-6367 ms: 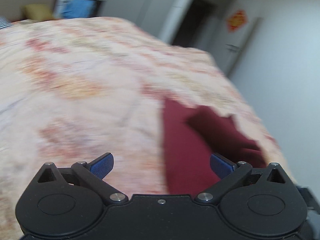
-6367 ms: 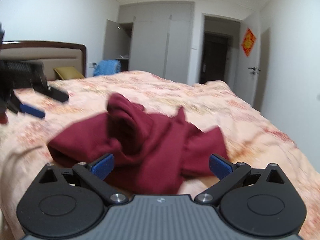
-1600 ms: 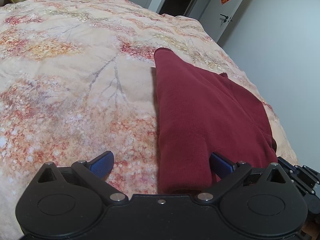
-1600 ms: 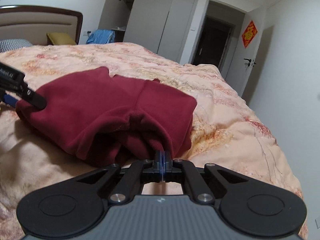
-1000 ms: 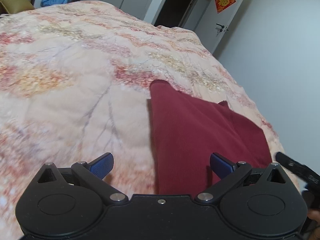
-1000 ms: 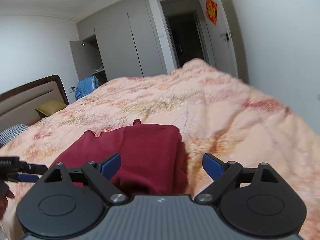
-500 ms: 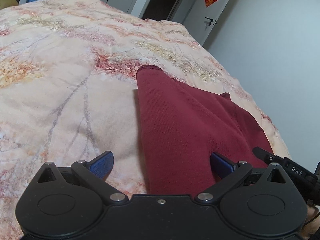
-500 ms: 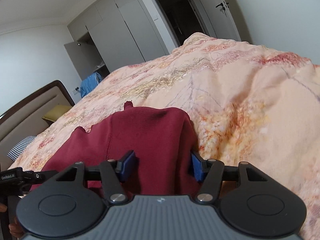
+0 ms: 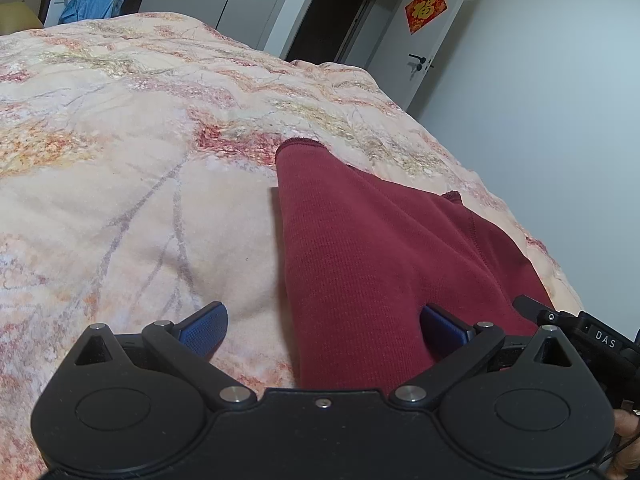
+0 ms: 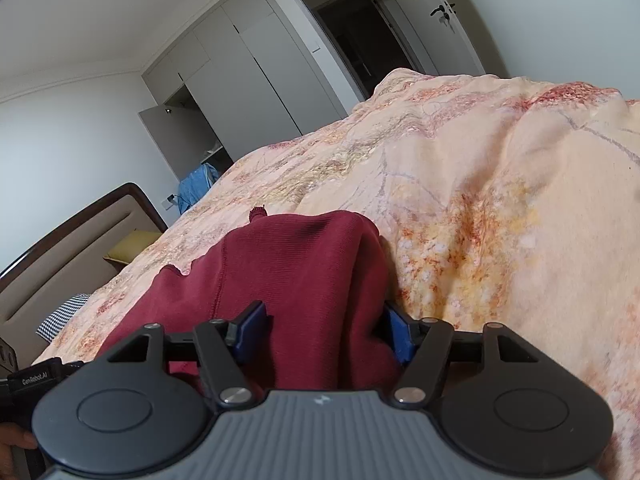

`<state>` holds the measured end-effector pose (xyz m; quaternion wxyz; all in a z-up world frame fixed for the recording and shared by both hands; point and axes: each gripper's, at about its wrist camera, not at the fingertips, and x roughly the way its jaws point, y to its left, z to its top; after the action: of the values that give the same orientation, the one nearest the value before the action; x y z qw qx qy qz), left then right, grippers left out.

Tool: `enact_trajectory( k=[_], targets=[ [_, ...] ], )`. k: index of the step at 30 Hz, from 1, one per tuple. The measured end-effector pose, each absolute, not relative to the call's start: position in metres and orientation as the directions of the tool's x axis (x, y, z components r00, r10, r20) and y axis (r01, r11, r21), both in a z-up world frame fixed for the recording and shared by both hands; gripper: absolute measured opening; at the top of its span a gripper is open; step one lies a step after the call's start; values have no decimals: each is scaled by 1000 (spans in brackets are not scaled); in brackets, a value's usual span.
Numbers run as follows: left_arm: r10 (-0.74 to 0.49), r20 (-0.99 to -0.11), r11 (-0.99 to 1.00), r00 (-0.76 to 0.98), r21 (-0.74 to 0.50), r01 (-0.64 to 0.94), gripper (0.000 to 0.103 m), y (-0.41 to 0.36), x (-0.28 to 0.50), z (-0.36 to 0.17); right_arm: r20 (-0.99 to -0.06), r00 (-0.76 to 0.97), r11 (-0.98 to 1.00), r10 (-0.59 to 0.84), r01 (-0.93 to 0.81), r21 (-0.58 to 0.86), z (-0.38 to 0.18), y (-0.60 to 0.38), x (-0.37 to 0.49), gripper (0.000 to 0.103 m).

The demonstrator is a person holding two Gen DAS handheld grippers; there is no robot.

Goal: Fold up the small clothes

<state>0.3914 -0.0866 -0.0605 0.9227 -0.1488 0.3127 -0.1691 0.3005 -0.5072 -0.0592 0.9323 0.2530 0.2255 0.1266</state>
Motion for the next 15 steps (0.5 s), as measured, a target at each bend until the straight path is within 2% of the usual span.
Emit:
enact_trajectory(
  k=[6, 15],
  targets=[
    [-407, -542, 900, 735, -377, 221, 102, -84, 387, -52, -354, 866, 838, 353, -125, 531, -60, -508, 300, 70],
    [-464, -625, 883, 628, -383, 271, 103, -77, 403, -46, -354, 866, 839, 353, -125, 530, -60, -508, 300, 70]
  ],
)
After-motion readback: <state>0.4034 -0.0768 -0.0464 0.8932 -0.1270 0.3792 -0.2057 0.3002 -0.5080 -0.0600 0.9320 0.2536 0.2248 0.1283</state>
